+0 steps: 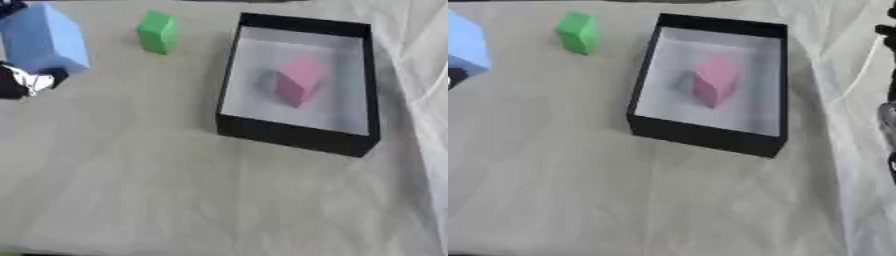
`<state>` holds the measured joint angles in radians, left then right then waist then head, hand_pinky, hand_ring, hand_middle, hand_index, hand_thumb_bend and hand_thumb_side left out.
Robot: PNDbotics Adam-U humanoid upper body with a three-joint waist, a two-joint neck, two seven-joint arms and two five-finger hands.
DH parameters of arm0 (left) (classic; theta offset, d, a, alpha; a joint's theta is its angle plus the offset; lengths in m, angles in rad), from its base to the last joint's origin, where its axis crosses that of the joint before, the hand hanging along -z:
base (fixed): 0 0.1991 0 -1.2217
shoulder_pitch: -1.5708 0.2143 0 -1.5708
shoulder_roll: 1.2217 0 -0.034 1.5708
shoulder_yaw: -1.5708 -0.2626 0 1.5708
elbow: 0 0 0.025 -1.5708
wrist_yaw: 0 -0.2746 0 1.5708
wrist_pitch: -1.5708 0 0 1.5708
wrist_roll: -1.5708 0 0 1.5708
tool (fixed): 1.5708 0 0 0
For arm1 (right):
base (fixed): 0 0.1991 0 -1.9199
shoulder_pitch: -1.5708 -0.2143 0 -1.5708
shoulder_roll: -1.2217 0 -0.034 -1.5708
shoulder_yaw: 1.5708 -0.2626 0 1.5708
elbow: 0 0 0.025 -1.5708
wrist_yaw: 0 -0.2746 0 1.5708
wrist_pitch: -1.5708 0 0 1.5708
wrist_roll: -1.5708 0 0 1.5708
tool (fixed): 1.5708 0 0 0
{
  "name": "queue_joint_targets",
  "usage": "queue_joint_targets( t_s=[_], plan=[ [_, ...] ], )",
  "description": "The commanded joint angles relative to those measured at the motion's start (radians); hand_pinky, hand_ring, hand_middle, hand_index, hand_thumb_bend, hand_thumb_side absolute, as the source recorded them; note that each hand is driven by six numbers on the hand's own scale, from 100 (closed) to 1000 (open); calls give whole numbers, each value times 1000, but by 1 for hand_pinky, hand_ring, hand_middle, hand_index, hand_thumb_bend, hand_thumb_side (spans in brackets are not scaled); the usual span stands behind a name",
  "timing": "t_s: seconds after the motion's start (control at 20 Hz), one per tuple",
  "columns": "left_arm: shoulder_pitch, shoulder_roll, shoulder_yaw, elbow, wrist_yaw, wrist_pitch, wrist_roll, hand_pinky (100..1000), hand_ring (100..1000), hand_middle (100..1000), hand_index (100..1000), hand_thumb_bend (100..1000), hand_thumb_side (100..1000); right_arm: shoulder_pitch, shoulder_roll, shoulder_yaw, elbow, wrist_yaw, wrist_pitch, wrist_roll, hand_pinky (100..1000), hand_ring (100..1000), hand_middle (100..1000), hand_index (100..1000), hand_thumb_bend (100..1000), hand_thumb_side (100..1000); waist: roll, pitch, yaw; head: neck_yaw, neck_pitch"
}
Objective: Pick up objects on the table and place them in the box.
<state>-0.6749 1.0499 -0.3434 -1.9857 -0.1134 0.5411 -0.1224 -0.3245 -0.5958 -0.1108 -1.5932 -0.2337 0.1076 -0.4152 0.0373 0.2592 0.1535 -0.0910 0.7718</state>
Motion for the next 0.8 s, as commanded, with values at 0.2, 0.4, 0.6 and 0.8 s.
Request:
queue_joint_targets(
  t_s=[0.2,0.4,0.6,0.8],
  plan=[
    [-225,-125,-11,-14,-27,-43,-114,797,688,511,540,217,100,-16,-45,-10,-15,-8,-6,-1,921,814,853,876,100,939,9,-40,2,-14,-2],
    [-391,-322,-45,70,-93,-48,-187,759,647,480,515,217,100,-33,-46,-3,-18,-15,-8,4,921,814,853,876,100,931,7,-53,-11,-7,-2],
    [-512,-495,-81,224,-206,-161,-242,752,645,491,525,248,100,-55,-50,2,-19,-21,-9,8,920,814,854,876,100,926,7,-58,-29,-1,-2],
    [-582,-622,-89,390,-318,-311,-287,766,651,490,536,262,100,-96,-47,12,-20,-28,-8,17,921,816,854,876,100,917,7,-56,-68,12,-2]
  ],
)
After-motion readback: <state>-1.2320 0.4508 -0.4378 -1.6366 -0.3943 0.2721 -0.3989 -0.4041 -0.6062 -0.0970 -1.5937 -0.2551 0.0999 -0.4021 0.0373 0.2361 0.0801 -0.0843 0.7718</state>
